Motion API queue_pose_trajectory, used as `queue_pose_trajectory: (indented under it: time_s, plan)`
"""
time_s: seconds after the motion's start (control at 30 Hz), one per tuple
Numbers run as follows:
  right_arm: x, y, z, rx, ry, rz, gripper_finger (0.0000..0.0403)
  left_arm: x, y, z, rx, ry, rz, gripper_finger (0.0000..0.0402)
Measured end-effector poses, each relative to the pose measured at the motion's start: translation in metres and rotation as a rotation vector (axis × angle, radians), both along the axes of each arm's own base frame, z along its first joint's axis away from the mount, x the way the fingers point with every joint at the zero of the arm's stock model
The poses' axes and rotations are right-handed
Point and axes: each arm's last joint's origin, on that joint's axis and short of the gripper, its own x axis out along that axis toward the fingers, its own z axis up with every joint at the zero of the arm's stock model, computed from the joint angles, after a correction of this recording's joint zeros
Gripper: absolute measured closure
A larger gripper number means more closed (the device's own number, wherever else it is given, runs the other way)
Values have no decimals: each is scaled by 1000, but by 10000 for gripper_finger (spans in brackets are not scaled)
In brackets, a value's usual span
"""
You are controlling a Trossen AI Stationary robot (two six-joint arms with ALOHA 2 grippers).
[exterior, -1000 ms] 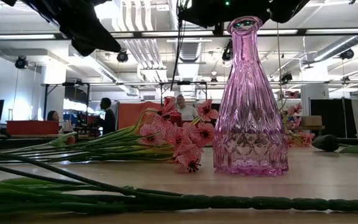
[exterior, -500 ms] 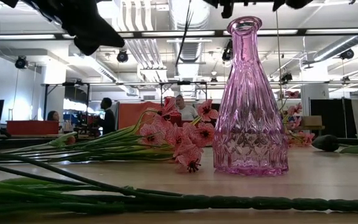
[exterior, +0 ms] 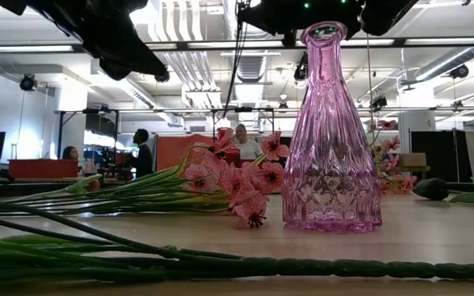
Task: Sort flowers into vase by color
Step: Put the white flowers into the red vase
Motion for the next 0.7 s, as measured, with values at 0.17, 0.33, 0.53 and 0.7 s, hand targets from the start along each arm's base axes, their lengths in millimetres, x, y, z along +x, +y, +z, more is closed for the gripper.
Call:
queue_pose_trajectory:
  time_s: [0.17, 0.33, 0.53, 0.7]
  plan:
    - [-1, -1, -2, -24, 9, -56, 394, 0, 0, 0, 0, 0, 0, 402]
    - [-1, -2, -1, -18, -2, -56, 394, 0, 0, 0, 9, -2, 13, 402]
    - [-1, -2, -1, -2, -8, -53, 394, 0, 0, 0, 9, -2, 14, 402]
    - [-1, -2, -1, -2, -8, -53, 394, 0, 0, 0, 6, -3, 17, 402]
